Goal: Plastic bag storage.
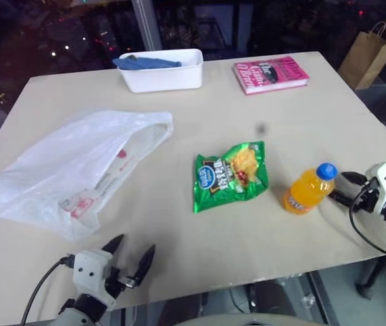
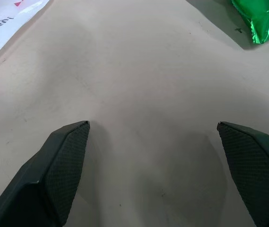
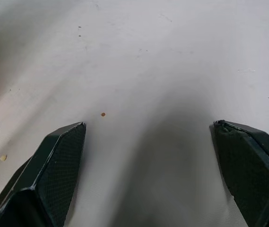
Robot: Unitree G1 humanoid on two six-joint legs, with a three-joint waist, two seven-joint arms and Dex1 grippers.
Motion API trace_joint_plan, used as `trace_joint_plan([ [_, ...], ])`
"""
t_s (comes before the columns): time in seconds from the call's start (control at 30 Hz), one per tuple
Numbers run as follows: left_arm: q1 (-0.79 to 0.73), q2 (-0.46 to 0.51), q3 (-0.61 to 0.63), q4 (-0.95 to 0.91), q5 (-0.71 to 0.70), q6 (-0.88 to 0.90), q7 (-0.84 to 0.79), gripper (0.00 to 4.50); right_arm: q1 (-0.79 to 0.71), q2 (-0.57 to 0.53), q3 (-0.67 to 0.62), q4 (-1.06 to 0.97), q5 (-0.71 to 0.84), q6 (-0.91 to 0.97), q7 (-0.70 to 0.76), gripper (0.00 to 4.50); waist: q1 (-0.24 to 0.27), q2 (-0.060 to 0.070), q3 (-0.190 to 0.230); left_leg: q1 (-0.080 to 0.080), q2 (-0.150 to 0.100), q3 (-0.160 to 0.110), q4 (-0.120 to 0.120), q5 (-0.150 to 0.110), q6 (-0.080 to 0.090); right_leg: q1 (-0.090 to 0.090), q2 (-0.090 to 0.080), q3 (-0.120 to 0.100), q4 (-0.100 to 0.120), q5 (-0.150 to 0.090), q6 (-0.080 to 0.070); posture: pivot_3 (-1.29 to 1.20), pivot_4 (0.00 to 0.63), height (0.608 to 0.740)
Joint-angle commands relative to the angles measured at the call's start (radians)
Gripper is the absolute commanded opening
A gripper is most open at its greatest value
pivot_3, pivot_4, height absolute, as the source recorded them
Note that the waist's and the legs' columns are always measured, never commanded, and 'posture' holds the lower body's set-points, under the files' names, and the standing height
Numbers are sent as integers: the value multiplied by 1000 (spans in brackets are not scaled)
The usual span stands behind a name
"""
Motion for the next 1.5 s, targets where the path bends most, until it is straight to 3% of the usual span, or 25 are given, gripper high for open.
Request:
trace_joint_plan([
  [0.03,1,-7,7,22,18,-57,6,4500,-15,-16,-35,37,17,-47,31,4423,0,0,0,0,0,0,0,0,0,0,0,0,0,0,0,0,150,740],
  [0.8,-44,-2,19,77,20,-150,15,4500,-72,-10,-36,189,14,-183,76,4423,-1,-1,1,0,0,0,0,0,0,0,0,0,0,0,0,0,150,740],
  [1.07,28,-70,36,-105,6,-150,114,4500,-110,-10,-32,219,18,-192,101,4423,-1,-2,2,0,0,0,0,0,0,0,0,0,0,0,0,0,150,740],
  [1.3,166,-200,48,-203,191,-288,235,4500,-60,-65,-72,88,145,-44,276,4423,4,-2,3,0,0,1,0,0,1,0,0,2,0,0,0,0,150,740],
  [1.5,156,-256,122,-207,263,-331,339,4500,82,-185,-88,-150,265,146,470,4423,9,-3,5,-3,0,0,2,-1,1,0,0,-1,0,-1,1,0,150,740],
])
